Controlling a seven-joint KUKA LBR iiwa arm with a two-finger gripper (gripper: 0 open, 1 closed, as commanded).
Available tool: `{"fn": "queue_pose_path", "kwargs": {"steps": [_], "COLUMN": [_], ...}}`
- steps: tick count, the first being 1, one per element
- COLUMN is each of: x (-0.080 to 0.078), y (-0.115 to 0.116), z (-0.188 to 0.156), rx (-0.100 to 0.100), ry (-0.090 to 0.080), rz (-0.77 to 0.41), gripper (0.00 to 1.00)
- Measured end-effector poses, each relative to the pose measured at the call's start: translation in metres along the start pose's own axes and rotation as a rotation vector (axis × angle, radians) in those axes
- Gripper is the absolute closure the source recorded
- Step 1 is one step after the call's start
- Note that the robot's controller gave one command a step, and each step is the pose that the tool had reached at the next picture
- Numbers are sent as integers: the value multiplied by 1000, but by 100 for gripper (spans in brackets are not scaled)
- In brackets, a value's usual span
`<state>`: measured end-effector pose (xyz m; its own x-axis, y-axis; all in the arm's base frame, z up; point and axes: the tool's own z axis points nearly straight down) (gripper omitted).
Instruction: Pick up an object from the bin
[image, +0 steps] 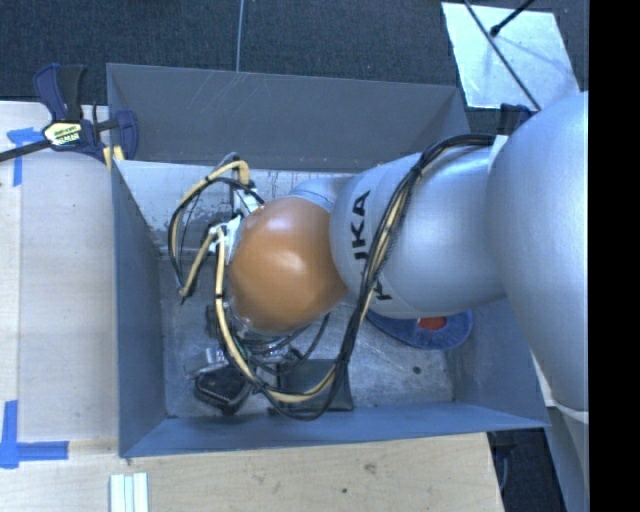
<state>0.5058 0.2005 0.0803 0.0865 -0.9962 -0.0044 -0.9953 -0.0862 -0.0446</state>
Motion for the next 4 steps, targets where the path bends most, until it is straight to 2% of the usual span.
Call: {"fn": "queue_pose_path", "kwargs": {"steps": [1, 2, 3, 4], "x": [-16, 8, 5, -21], "y": [0, -71, -68, -48], "z": [0, 13, 13, -126], "rx": [-6, -40, -43, -40], "ry": [5, -3, -6, -6], "rz": [-99, -268, -269, -300], "gripper": [0, 0, 100, 100]}}
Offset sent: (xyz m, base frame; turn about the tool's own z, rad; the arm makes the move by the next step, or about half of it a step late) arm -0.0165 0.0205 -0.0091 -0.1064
